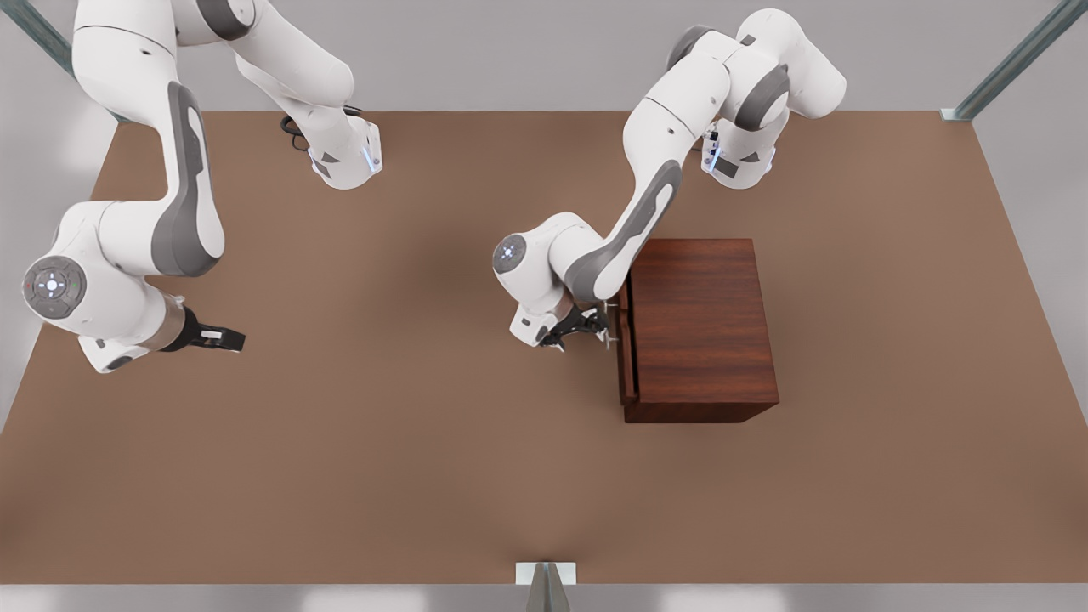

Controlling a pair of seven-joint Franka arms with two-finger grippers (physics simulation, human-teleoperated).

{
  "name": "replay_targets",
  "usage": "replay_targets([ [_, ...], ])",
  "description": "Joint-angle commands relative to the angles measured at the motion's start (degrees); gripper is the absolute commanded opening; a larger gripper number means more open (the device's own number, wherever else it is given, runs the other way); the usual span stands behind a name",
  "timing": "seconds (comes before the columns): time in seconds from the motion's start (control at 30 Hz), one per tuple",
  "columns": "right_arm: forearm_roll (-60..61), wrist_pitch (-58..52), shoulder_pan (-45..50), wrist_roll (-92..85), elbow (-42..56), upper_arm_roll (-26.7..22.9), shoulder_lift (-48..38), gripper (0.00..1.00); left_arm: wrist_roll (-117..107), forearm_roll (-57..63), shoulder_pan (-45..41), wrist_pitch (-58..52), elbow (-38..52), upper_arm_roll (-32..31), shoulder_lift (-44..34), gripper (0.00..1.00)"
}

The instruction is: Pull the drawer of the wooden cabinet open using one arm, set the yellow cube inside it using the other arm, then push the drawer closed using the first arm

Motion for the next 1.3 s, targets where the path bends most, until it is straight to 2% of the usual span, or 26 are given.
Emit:
replay_targets([
  [0.0, -1.6, -0.8, 0.0, 0.6, 0.0, 0.0, 0.0, 1.0, 4.0, 0.0, 0.0, -1.1, 0.0, 0.2, -0.1, 1.0],
  [1.07, -1.7, -0.8, 0.0, 1.0, 0.1, 0.1, 0.2, 1.0, 4.3, -1.4, -0.1, -1.7, -2.6, 1.4, -2.4, 1.0],
  [1.27, -1.7, -0.8, 0.0, 1.0, 0.1, 0.1, 0.3, 1.0, 3.3, -12.3, 0.4, 1.2, -1.8, 2.2, -5.8, 1.0],
])
